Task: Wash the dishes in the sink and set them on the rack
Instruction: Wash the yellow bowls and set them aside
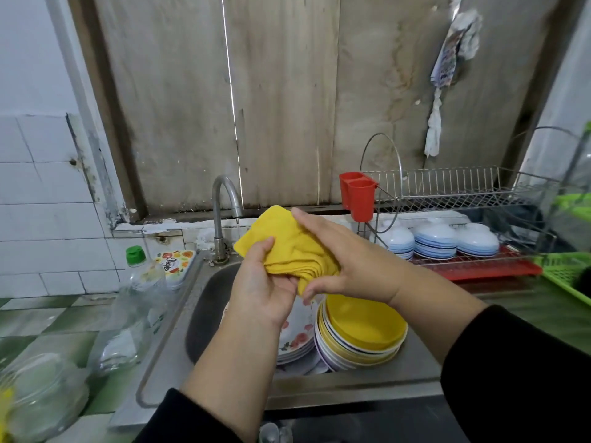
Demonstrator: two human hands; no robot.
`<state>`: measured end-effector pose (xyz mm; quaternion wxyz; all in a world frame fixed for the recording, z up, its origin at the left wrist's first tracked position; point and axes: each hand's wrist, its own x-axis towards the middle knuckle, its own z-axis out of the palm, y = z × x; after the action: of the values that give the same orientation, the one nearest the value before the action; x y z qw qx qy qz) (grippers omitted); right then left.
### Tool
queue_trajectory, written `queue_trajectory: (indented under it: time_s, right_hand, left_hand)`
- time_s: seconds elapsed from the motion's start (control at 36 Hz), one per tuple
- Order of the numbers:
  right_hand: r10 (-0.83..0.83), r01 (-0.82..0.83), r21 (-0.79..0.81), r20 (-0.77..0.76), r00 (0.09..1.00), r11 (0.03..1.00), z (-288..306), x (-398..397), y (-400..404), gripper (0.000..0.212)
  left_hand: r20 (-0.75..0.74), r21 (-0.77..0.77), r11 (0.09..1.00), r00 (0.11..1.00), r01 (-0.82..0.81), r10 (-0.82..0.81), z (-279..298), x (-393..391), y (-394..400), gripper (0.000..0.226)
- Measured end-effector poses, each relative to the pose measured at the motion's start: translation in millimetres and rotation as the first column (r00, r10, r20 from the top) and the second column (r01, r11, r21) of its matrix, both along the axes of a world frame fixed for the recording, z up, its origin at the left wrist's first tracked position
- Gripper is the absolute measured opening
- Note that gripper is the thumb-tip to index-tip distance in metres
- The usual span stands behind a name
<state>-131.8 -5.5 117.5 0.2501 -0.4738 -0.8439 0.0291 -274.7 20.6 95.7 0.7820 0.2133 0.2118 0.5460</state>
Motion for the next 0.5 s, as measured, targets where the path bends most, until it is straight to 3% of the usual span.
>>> queue_trajectory:
  time_s: [0.08, 0.19, 0.31, 0.5]
  right_hand:
    - [-0.101, 0.101, -0.102, 0.005, 0.995, 0.990, 3.8, 10.3, -10.7, 0.122]
    - [-0.182, 0.195, -0.115, 0.114, 0.977, 0.974, -1.0, 28.9, -18.3, 0.122]
    - [-0.232, 0.242, -0.140, 0.081, 0.969, 0.960, -6.3, 50.1, -24.8, 0.120]
    - [-0.322, 0.324, -0.046, 0.052, 0.945, 0.945, -8.7, 96.5, -47.4, 0.098]
  left_hand:
    - [0.017, -0.033, 0.998, 0.998, -0.062, 0.062, -2.1, 2.8, 1.6, 0.026]
    - [0.037, -0.036, 0.998, 0.998, -0.045, 0.046, -11.2, 11.1, 2.3, 0.026]
    - [0.036, -0.054, 0.999, 0.999, 0.002, 0.000, -14.3, 28.6, -6.0, 0.026]
    - [0.057, -0.027, 0.977, 0.976, 0.210, -0.208, -18.2, 71.5, -12.3, 0.036]
